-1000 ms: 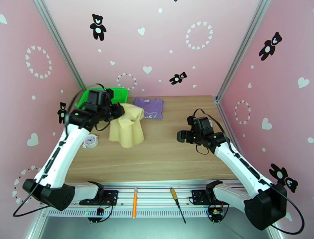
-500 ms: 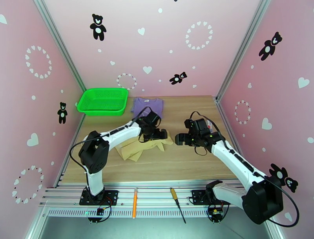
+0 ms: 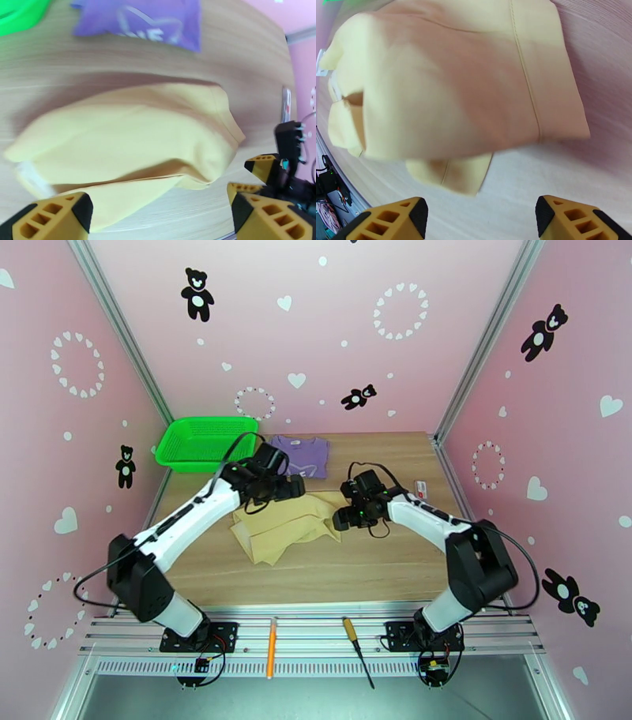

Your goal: Fold and stack the mixed laundry pile

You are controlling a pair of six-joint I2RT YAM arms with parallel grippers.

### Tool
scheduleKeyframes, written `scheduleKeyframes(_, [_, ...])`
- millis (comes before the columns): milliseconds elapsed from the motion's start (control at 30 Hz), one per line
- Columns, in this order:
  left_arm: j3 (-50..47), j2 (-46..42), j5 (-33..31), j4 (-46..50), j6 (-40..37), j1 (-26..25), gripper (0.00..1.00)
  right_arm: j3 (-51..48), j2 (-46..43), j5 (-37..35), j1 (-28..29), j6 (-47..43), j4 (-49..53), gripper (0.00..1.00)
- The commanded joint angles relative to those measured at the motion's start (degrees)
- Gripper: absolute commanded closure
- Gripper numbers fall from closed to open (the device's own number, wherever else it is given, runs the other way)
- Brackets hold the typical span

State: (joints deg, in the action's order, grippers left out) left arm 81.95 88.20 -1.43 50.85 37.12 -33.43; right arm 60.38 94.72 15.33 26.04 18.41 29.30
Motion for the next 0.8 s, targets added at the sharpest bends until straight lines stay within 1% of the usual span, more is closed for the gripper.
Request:
scheduleKeyframes(0, [-5.5, -1.7, -0.9, 4.3, -1.0, 0.0, 0.01, 2.9, 2.2, -4.5, 1.1, -2.9, -0.3, 0.23])
scheduleKeyframes(33, [-7.3, -2.7, -0.4, 4.3, -0.9, -0.1, 0.01, 3.5, 2.4, -6.4, 1.8, -4.2, 0.5, 0.23])
scheduleKeyframes(100, [-11.3, -6.0, -0.8, 4.6, -1.5, -1.0, 0.01, 6.1, 3.0, -12.4, 3.1, -7.9, 3.8, 0.22])
scheduleKeyframes(200, [-16.3, -12.3, -3.6, 7.8, -2.6, -2.0, 0.01, 9.1, 3.5, -18.2, 4.6, -12.6, 7.5, 0.18])
scheduleKeyframes(300, [-21.6, -19.4, -6.1, 10.7, -2.1, -2.0, 0.01, 10.1, 4.1, -18.6, 5.4, -15.5, 8.0, 0.14])
scheduleKeyframes(400, [-27.1, -24.3, -3.9, 9.6, -0.2, -1.6, 0.01, 10.8, 5.3, -19.2, 6.1, -18.5, 7.8, 0.12])
scheduleKeyframes(467, [-31.0, -25.3, -0.6, 5.7, 1.7, -1.4, 0.01, 11.4, 6.2, -18.7, 6.1, -21.0, 8.0, 0.12])
scheduleKeyframes(567, [-34.8, -23.7, 3.3, -2.3, 5.1, -1.4, 0.01, 11.5, 6.9, -17.1, 6.1, -24.6, 7.7, 0.13])
scheduleKeyframes(633, [-37.6, -21.9, 3.2, -5.9, 6.8, -1.4, 0.01, 11.6, 7.0, -15.0, 6.1, -27.0, 7.4, 0.14])
scheduleKeyframes(767, [-36.5, -18.5, 1.8, -10.0, 8.2, -1.4, 0.01, 12.2, 7.8, -14.5, 6.1, -30.2, 4.7, 0.16])
